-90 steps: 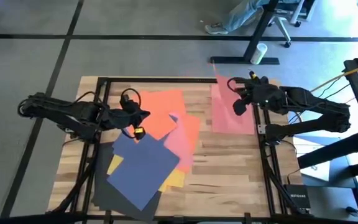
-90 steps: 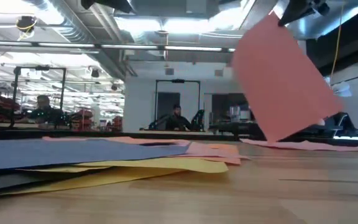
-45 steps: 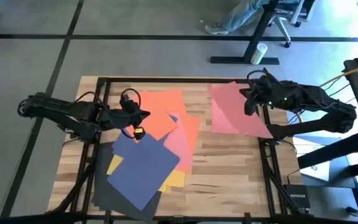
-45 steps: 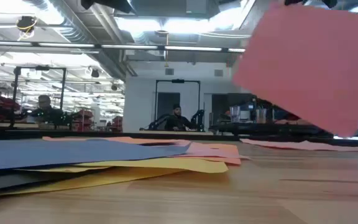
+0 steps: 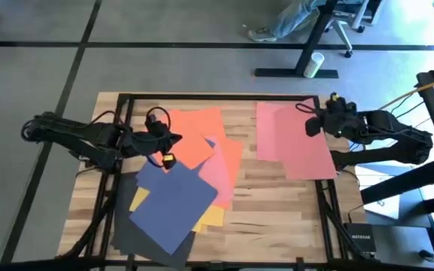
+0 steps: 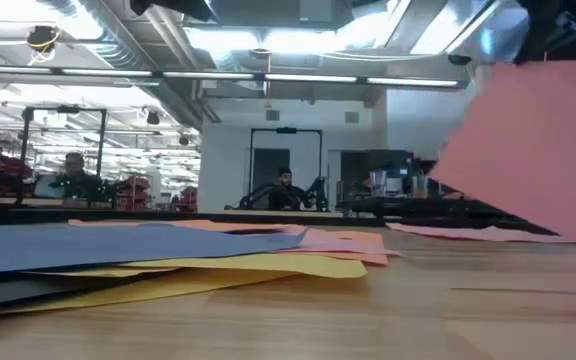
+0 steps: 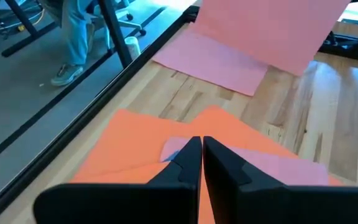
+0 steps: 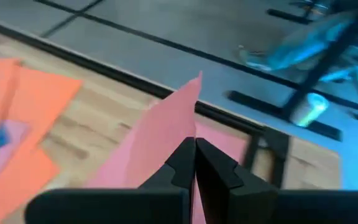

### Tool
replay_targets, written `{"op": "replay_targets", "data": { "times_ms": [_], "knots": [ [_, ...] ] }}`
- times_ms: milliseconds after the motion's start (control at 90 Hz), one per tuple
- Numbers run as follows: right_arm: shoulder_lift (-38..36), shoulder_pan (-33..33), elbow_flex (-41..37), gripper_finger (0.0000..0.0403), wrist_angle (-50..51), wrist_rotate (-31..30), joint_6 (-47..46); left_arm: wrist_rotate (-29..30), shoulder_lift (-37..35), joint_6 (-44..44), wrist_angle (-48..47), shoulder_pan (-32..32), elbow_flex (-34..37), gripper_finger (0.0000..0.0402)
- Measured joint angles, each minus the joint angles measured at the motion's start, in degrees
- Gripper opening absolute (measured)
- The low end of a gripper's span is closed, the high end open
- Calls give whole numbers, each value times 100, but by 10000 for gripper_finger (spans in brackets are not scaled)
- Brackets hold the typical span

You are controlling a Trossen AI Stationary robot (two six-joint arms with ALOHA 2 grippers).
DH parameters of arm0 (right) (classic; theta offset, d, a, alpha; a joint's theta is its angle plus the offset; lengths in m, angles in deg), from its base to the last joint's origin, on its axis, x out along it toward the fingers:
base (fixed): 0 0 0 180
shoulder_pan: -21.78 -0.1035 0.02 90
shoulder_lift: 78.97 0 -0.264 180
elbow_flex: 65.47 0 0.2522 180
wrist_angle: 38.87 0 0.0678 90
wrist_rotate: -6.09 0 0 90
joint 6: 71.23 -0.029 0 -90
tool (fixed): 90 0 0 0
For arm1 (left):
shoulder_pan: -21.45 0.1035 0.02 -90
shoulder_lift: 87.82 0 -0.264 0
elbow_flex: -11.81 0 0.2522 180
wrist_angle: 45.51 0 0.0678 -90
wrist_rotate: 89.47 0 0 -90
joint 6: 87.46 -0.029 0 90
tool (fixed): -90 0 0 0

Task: Organize paper
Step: Stack the pink paper on top of the pink paper

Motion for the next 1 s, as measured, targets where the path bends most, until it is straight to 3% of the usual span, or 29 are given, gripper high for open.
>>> {"op": "replay_targets", "data": {
  "times_ms": [244,456,700,1000],
  "knots": [
    [-72,0,-467,0,792,-33,-923,0,5,-17,0,0,0,0],
    [-77,219,-1000,0,791,33,-985,1,88,-18,2,0,-4,0],
    [-55,1201,-1376,0,731,135,-473,2,295,4,49,4,-4,0],
    [63,2435,-1540,0,-131,318,810,2,611,26,180,2,-4,0]
  ]
}}
